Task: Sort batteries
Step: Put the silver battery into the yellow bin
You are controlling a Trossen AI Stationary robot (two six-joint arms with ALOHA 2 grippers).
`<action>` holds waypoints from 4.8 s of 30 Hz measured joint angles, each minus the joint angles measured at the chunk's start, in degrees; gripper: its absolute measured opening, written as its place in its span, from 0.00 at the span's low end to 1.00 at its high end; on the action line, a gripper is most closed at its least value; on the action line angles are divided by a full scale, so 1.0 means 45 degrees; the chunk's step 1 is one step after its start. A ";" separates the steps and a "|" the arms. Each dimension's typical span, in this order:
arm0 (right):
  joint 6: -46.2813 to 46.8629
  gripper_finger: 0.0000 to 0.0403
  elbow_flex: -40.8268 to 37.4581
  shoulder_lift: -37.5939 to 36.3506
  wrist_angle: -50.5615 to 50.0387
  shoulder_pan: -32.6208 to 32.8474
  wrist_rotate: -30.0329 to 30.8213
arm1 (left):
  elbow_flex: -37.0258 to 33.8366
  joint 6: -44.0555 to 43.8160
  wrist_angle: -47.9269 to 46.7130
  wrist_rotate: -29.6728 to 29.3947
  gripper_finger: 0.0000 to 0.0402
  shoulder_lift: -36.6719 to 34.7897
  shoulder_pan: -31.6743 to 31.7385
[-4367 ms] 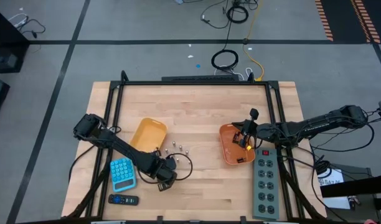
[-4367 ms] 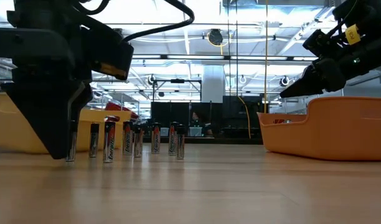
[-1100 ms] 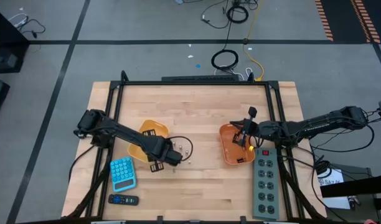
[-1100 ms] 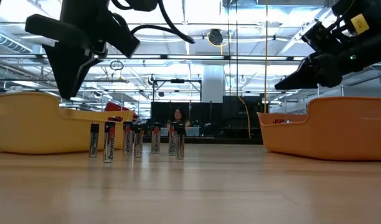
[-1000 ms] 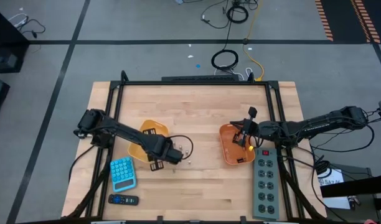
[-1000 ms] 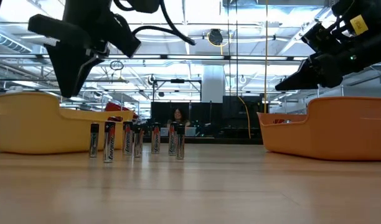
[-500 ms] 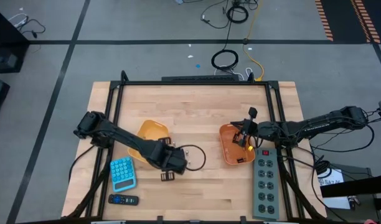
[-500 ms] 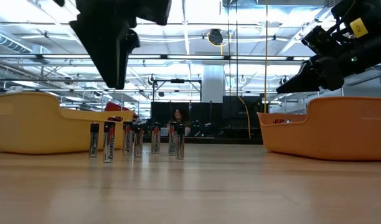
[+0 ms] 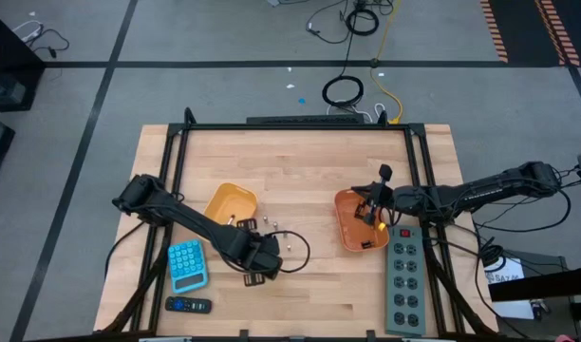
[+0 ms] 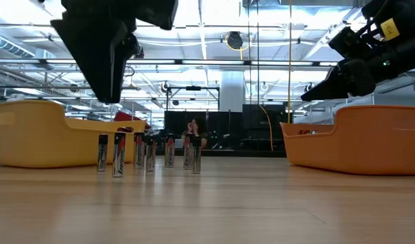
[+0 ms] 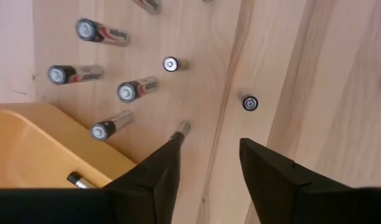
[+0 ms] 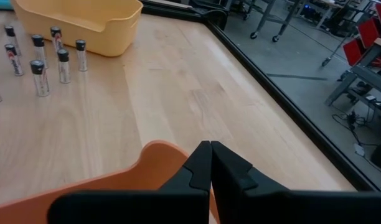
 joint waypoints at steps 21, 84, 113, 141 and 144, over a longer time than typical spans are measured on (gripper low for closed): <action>0.0043 0.00 0.0000 0.0000 -0.0031 0.0030 0.0003 | -0.0015 -0.0442 -0.0155 -0.0757 0.60 0.0474 -0.0066; 0.0145 0.00 0.0000 0.0005 -0.0154 0.0025 -0.0007 | -0.2113 0.0647 0.1886 -0.0281 0.46 0.0396 -0.0264; 0.0150 0.00 0.0000 0.0005 -0.0052 0.0025 -0.0010 | -0.1987 -0.1685 0.4338 0.0199 0.46 0.0391 -0.0262; 0.0150 0.00 0.0000 0.0005 -0.0055 0.0028 -0.0010 | -0.1740 -0.1692 0.4066 0.0067 0.08 0.0709 -0.0424; 0.0154 0.00 0.0002 0.0002 -0.0052 0.0025 -0.0012 | -0.1563 -0.2018 0.3761 0.0112 0.08 0.0024 -0.0423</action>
